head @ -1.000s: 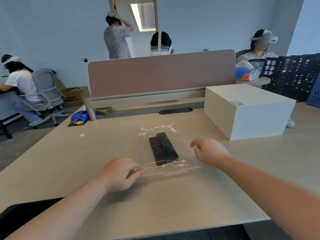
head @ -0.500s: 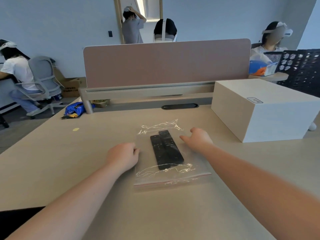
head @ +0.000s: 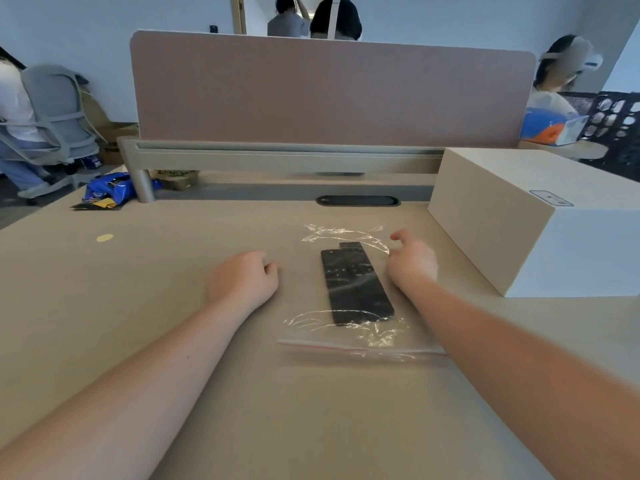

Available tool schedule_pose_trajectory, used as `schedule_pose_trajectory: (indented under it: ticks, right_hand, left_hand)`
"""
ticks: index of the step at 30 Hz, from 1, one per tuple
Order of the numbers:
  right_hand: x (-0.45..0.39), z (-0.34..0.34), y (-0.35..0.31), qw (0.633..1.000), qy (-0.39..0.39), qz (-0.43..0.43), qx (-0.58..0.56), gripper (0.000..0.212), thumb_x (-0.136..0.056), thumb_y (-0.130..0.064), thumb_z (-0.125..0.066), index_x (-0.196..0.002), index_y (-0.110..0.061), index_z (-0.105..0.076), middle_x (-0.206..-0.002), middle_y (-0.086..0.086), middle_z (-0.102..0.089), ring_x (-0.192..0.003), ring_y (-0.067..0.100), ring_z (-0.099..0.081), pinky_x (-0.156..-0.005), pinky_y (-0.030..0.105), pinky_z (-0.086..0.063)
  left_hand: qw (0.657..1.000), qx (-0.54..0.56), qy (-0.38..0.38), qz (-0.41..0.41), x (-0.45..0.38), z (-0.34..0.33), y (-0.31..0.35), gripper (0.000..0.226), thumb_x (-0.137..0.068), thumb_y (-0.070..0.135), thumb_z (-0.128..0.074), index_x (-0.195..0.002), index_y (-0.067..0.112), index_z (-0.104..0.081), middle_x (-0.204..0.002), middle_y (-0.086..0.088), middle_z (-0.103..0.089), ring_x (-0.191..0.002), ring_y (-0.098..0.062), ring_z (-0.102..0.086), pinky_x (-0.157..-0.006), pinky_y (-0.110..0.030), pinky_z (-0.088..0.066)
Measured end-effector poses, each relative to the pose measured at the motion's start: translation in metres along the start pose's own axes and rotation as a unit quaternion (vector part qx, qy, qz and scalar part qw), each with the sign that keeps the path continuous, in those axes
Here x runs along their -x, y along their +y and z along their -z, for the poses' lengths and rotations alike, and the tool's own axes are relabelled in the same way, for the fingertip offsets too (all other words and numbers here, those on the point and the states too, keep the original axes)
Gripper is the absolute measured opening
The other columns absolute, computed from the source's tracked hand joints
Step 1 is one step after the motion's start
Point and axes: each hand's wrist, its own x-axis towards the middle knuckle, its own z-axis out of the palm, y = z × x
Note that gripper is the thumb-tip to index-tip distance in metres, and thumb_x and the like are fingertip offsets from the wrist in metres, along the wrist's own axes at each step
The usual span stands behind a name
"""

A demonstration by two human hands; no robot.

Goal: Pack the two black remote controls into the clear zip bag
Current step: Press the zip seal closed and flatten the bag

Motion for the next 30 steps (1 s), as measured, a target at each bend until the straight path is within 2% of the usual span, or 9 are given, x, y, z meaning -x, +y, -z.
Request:
schedule_pose_trajectory:
  ticks: [2,6,9,11,15,19,23,26,30]
  right_hand:
    - [-0.015,0.007,0.014,1.0,0.022,-0.01,-0.003,0.034,-0.094,-0.008,-0.042,-0.124,-0.021,-0.053,-0.113,0.016,-0.065,-0.102,0.035,-0.059,-0.08,0.033,-0.046]
    - [-0.044,0.019,0.03,0.999,0.023,-0.026,-0.004,0.032,-0.095,-0.012,-0.046,-0.126,-0.019,-0.051,-0.12,0.013,-0.062,-0.103,0.034,-0.058,-0.082,0.033,-0.044]
    - [-0.062,0.02,0.032,0.999,-0.001,-0.02,0.033,0.033,-0.095,-0.005,-0.044,-0.126,-0.017,-0.049,-0.118,0.015,-0.059,-0.09,0.031,-0.054,-0.077,0.032,-0.043]
    - [-0.073,0.019,0.03,0.998,0.008,-0.004,0.067,0.037,-0.093,0.001,-0.042,-0.124,-0.016,-0.051,-0.116,0.017,-0.059,-0.085,0.029,-0.052,-0.076,0.032,-0.044]
    - [-0.093,0.018,0.027,0.992,0.055,0.019,0.114,0.038,-0.09,0.005,-0.045,-0.123,-0.011,-0.055,-0.118,0.019,-0.061,-0.102,0.037,-0.058,-0.085,0.038,-0.049]
    - [-0.11,0.017,0.026,0.986,0.095,0.021,0.132,0.033,-0.089,0.004,-0.046,-0.117,-0.007,-0.059,-0.114,0.021,-0.064,-0.102,0.039,-0.059,-0.086,0.04,-0.05]
    - [-0.126,0.017,0.022,0.978,0.13,0.023,0.164,0.03,-0.09,0.004,-0.045,-0.115,-0.004,-0.059,-0.112,0.022,-0.064,-0.101,0.04,-0.059,-0.085,0.041,-0.05]
    - [-0.132,0.014,0.022,0.969,0.129,0.042,0.207,0.027,-0.091,0.003,-0.046,-0.114,-0.003,-0.059,-0.11,0.022,-0.065,-0.1,0.039,-0.06,-0.082,0.041,-0.051]
    - [-0.134,0.011,0.027,0.962,0.089,0.054,0.253,0.026,-0.09,0.004,-0.045,-0.111,-0.004,-0.058,-0.11,0.022,-0.065,-0.1,0.039,-0.06,-0.08,0.039,-0.051]
  left_hand:
    - [1.0,0.001,0.002,-0.012,-0.007,-0.008,0.004,0.032,-0.085,0.037,-0.048,-0.061,0.016,-0.051,-0.069,-0.006,-0.059,-0.072,-0.032,-0.058,-0.061,-0.033,-0.046]
    - [1.0,0.019,-0.005,-0.024,-0.02,-0.02,0.016,0.042,-0.085,0.038,-0.049,-0.051,0.017,-0.038,-0.064,-0.007,-0.056,-0.065,-0.031,-0.051,-0.057,-0.032,-0.041]
    - [0.999,0.015,-0.011,-0.029,-0.027,-0.024,0.028,0.041,-0.087,0.039,-0.048,-0.053,0.017,-0.04,-0.066,-0.005,-0.055,-0.066,-0.03,-0.051,-0.057,-0.031,-0.041]
    - [0.999,0.013,-0.013,-0.035,-0.033,-0.026,0.034,0.04,-0.087,0.04,-0.047,-0.055,0.017,-0.043,-0.065,-0.003,-0.055,-0.067,-0.03,-0.051,-0.057,-0.03,-0.041]
    - [0.999,0.009,-0.019,-0.045,-0.045,-0.031,0.043,0.041,-0.088,0.04,-0.046,-0.054,0.018,-0.042,-0.059,0.002,-0.047,-0.066,-0.029,-0.05,-0.056,-0.03,-0.038]
    - [0.998,0.003,-0.017,-0.061,-0.056,-0.034,0.05,0.04,-0.088,0.043,-0.046,-0.057,0.018,-0.044,-0.068,-0.001,-0.052,-0.069,-0.028,-0.048,-0.059,-0.03,-0.038]
    - [0.997,0.004,-0.014,-0.073,-0.064,-0.04,0.051,0.041,-0.087,0.044,-0.046,-0.056,0.018,-0.043,-0.066,0.0,-0.052,-0.07,-0.028,-0.048,-0.058,-0.03,-0.038]
    - [0.997,0.004,-0.007,-0.08,-0.066,-0.043,0.05,0.041,-0.087,0.044,-0.047,-0.056,0.017,-0.045,-0.065,0.001,-0.053,-0.068,-0.028,-0.049,-0.057,-0.03,-0.036]
    - [0.996,0.002,0.0,-0.091,-0.065,-0.043,0.049,0.041,-0.087,0.044,-0.047,-0.057,0.017,-0.045,-0.062,0.001,-0.05,-0.067,-0.028,-0.048,-0.056,-0.03,-0.035]
